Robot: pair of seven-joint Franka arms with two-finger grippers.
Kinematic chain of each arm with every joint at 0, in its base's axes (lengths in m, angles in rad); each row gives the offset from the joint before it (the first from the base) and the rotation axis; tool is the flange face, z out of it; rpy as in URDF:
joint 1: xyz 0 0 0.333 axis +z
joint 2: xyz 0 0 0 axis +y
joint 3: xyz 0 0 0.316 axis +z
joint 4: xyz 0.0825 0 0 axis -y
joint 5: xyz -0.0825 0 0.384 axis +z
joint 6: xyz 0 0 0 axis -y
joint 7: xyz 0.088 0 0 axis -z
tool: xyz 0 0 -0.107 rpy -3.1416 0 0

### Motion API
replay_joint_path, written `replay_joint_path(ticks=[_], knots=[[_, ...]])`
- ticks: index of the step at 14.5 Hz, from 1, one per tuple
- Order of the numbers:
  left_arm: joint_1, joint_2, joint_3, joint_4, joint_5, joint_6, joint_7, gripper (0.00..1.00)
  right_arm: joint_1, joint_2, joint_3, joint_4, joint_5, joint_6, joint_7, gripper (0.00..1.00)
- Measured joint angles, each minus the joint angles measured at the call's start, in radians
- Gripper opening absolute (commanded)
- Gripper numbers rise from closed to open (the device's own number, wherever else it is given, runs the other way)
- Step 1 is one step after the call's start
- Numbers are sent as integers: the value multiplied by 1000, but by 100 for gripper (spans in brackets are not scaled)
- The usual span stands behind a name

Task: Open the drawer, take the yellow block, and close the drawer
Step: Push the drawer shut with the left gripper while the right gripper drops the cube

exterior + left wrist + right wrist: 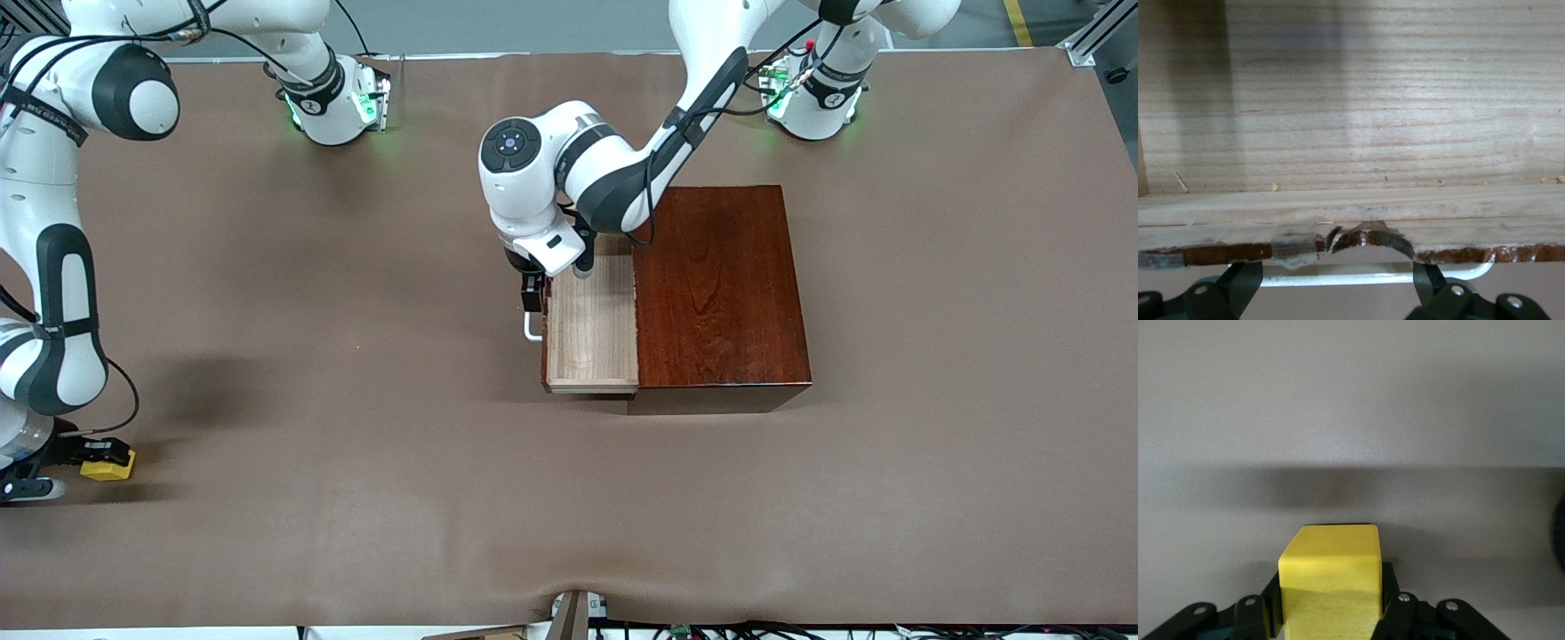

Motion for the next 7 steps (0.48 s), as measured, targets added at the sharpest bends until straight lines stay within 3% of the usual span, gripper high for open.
replay_joint_path(ticks=[6, 7], knots=[[32, 0, 11, -1, 47, -149, 3, 100, -2, -10, 3, 26, 0, -148, 120, 0], [41, -1, 10, -1, 47, -167, 8, 100, -2, -11, 4, 26, 0, -159, 134, 17]])
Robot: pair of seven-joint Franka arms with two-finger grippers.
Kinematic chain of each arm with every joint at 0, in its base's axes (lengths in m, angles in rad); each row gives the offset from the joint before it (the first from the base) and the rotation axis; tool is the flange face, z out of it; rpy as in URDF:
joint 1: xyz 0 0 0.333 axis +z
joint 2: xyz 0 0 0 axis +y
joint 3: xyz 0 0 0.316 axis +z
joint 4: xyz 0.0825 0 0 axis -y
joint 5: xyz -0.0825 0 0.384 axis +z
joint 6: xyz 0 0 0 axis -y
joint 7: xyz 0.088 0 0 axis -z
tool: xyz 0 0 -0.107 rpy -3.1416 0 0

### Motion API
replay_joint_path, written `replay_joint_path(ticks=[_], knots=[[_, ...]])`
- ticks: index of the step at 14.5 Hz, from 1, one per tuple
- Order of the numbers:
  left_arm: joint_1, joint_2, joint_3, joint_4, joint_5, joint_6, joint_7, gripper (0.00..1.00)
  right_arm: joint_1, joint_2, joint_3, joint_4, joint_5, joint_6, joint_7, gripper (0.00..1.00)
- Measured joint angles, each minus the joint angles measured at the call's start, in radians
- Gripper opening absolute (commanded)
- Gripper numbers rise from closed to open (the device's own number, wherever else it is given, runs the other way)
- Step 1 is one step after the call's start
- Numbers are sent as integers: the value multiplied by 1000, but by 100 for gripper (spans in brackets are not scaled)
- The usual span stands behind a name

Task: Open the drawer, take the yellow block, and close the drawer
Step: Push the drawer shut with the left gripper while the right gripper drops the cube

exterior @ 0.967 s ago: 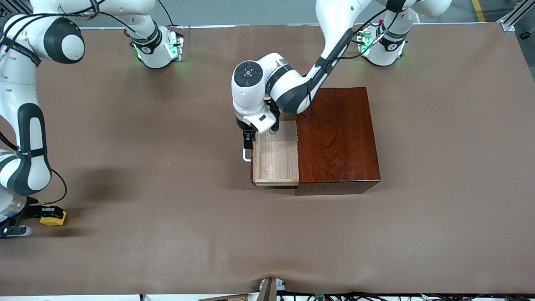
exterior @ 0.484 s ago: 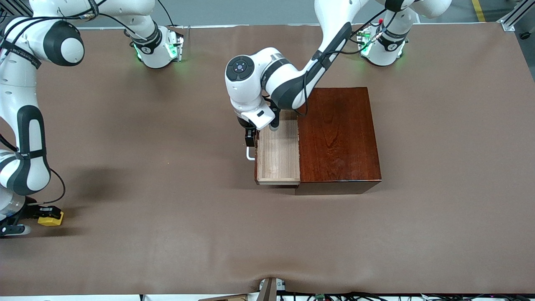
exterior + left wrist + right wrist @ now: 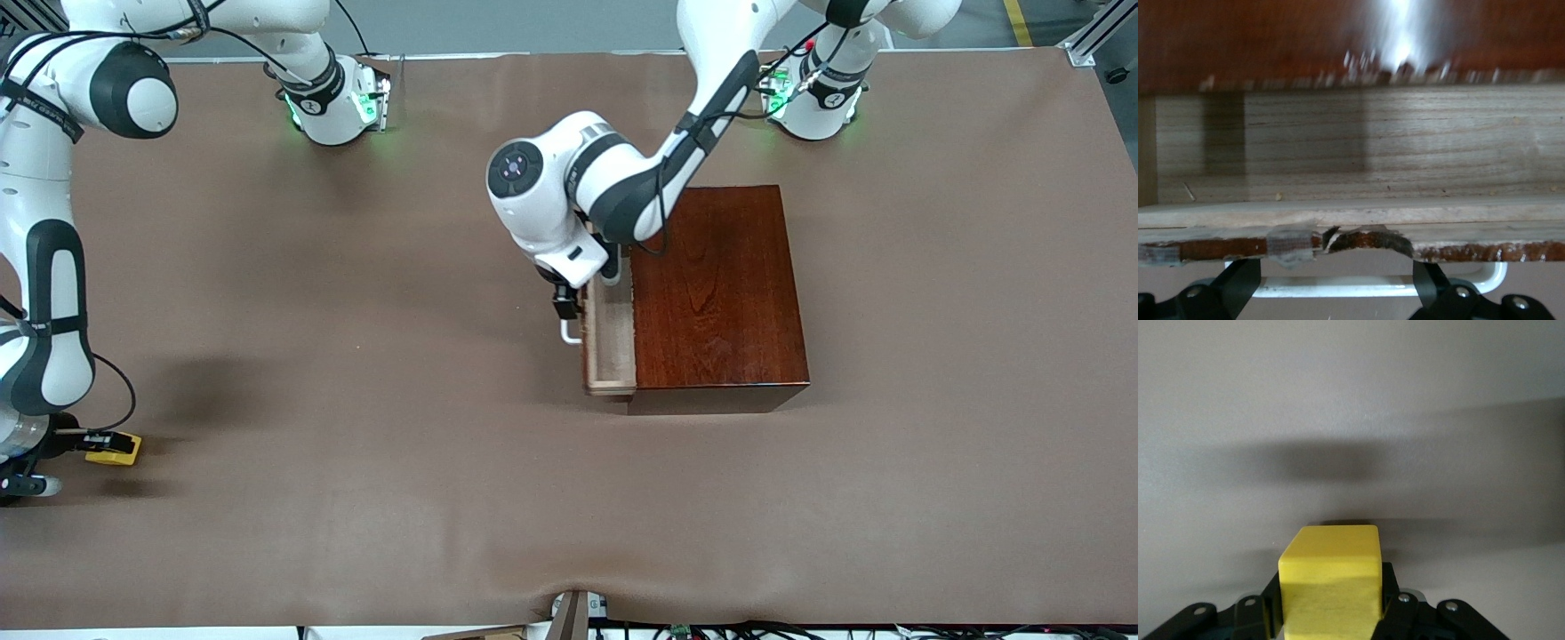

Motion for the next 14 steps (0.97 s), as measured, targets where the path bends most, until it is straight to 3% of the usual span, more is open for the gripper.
replay_joint_path(ticks=[1, 2, 8, 14], knots=[[4, -1, 1, 0, 1, -17, 5, 100, 0, 0, 1, 0, 0, -9, 11, 72], [5, -1, 5, 0, 2, -30, 6, 100, 0, 0, 2, -1, 0, -12, 20, 100], [6, -3, 48, -3, 5, -102, 7, 100, 5, -36, 10, 25, 0, -71, 85, 100], [6, -5, 62, -9, 24, -138, 7, 100, 70, -355, 22, 44, 0, -435, 87, 100]])
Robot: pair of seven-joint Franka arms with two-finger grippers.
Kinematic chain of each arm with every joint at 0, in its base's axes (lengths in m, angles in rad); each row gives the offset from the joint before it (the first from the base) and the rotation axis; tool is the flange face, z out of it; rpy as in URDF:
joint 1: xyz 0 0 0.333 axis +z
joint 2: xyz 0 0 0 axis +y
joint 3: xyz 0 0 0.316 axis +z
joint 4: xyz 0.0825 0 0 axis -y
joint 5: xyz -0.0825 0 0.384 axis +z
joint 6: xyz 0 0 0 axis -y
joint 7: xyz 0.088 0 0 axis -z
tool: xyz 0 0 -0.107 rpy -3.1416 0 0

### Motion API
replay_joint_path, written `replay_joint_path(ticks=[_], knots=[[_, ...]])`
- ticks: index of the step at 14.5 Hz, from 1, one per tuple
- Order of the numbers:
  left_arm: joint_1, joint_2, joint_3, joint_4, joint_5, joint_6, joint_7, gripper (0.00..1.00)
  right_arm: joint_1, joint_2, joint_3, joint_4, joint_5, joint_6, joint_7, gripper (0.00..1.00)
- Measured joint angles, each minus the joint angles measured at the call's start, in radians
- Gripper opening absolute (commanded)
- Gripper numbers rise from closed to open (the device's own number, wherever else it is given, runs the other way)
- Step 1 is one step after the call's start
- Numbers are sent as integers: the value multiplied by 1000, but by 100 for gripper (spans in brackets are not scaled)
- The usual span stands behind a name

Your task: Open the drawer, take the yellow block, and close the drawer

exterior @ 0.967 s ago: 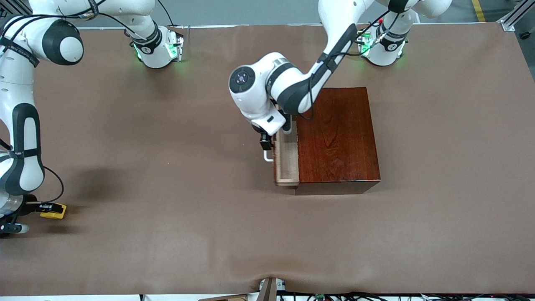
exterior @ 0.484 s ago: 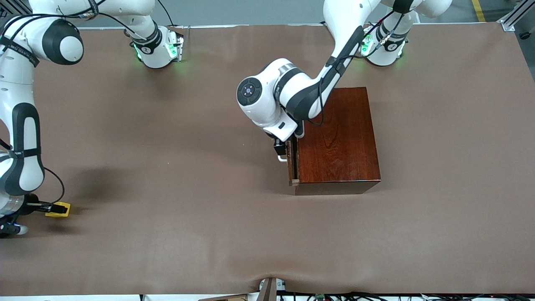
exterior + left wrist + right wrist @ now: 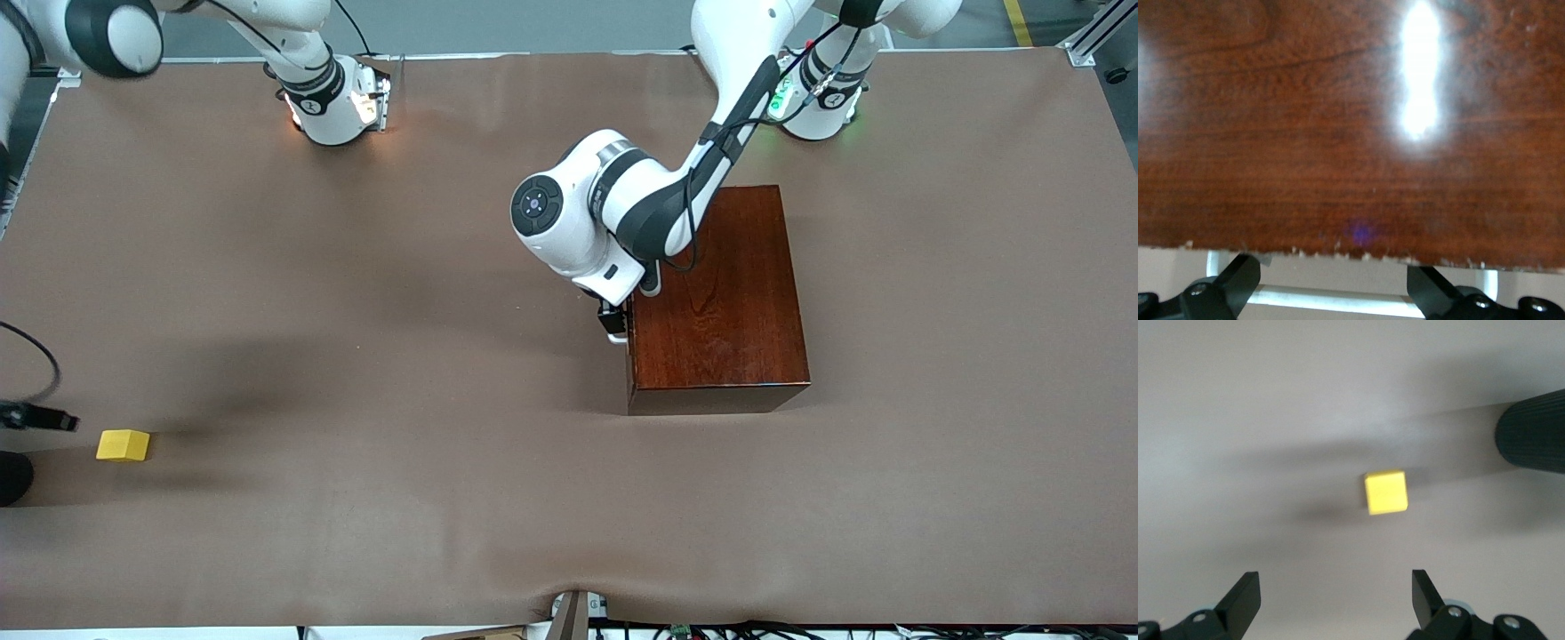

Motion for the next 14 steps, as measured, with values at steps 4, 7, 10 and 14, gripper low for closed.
replay_joint_path(ticks=[4, 7, 10, 14], knots=[[-2, 0, 2, 0, 0, -1, 0, 100, 47, -255, 1, -159, 0, -82, 47, 100], [-5, -1, 3, 5, 6, 1, 0, 100, 108, -451, 3, -388, 0, -40, 122, 100], [-11, -23, 13, 56, 23, 8, 42, 100, 180, -565, 5, -505, 0, -49, 161, 100], [15, -111, 30, 74, 24, 9, 157, 100, 208, -614, 10, -516, 0, -122, 161, 100]])
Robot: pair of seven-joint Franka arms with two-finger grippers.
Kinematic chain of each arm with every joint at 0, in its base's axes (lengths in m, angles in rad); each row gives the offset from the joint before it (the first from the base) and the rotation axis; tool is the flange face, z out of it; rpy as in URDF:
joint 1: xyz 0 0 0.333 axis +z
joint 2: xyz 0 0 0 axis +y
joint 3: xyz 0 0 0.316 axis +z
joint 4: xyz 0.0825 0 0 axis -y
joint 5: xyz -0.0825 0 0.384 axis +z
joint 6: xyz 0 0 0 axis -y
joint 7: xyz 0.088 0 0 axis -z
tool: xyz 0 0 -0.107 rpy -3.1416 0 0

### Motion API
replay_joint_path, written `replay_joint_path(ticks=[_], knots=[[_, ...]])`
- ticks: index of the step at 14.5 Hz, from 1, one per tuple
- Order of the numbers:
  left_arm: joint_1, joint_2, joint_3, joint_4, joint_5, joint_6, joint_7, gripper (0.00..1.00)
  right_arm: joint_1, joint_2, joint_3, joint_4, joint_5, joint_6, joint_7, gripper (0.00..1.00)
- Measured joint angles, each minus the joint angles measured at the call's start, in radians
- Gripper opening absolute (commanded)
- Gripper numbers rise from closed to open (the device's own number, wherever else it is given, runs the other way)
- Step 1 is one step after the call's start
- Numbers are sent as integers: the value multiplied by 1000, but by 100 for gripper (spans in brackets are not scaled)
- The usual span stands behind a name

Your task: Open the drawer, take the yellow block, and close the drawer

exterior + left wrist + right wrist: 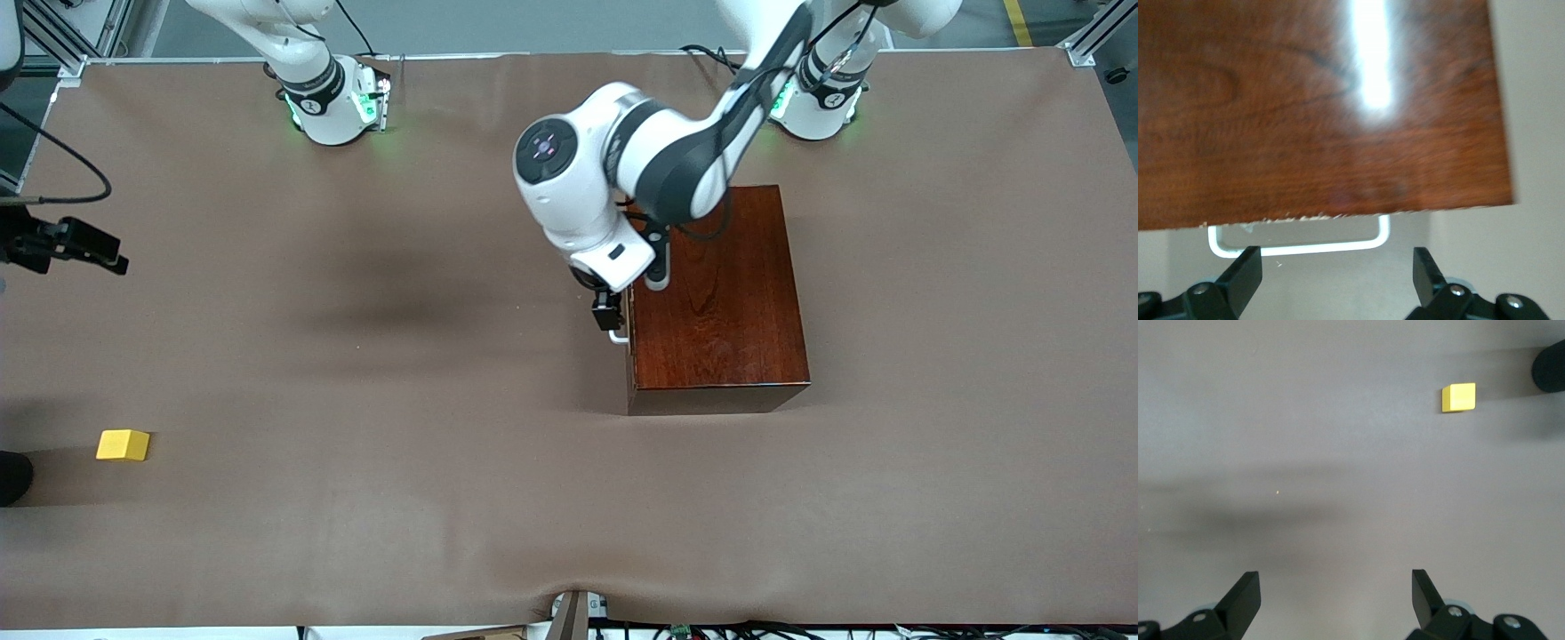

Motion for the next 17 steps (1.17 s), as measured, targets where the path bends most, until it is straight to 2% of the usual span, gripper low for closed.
replay_joint_path(ticks=[4, 7, 10, 11, 15, 17], knots=[[102, -55, 8, -1, 1, 0, 161, 100, 5, -10, 3, -1, 0, -12, 0, 100], [252, -63, 11, -1, 0, 1, 305, 100, 22, -11, -16, 4, 0, -7, 0, 100], [425, -79, 7, -1, -22, 15, 502, 100, 169, -15, -169, 6, 0, -5, 0, 100], [477, -89, 5, -2, -34, 15, 580, 100, 190, -15, -194, 6, 0, -5, 0, 100], [608, -180, 2, -61, -55, 12, 824, 100, 190, -15, -199, 6, 0, -5, 0, 100], [642, -248, 2, -119, -68, 11, 942, 100, 151, -15, -153, 6, 0, -6, 0, 100]])
